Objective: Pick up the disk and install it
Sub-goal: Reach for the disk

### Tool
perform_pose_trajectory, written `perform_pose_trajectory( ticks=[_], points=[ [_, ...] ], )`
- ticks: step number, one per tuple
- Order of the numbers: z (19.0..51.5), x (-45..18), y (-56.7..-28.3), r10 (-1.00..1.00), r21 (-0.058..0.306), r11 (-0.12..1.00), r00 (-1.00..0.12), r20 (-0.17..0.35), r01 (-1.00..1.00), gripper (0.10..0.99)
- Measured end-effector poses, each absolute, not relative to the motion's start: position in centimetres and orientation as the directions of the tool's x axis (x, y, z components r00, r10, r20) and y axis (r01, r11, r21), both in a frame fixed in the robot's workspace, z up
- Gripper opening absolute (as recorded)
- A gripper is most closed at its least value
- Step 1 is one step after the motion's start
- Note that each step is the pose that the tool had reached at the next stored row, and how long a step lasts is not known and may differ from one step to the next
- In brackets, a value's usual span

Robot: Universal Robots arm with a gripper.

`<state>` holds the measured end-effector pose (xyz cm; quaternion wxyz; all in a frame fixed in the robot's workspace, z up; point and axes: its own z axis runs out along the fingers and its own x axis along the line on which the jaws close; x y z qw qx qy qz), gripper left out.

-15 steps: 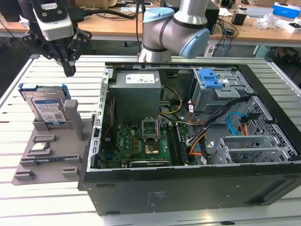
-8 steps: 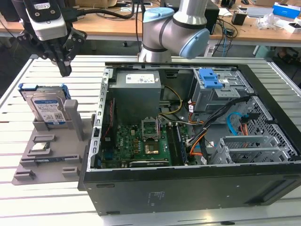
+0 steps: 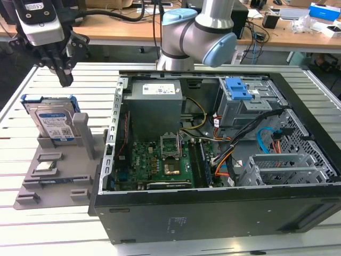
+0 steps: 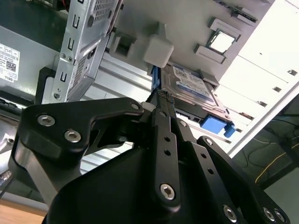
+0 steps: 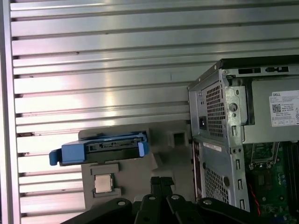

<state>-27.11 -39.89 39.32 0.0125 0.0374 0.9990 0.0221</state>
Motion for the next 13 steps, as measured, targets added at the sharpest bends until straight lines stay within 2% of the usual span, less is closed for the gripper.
perform_pose_trajectory(
  ticks=[13],
  points=[
    [39.3,-28.4,-39.9,0.075,0.045,0.996,-0.997,-0.023,0.074,0.106]
  ],
)
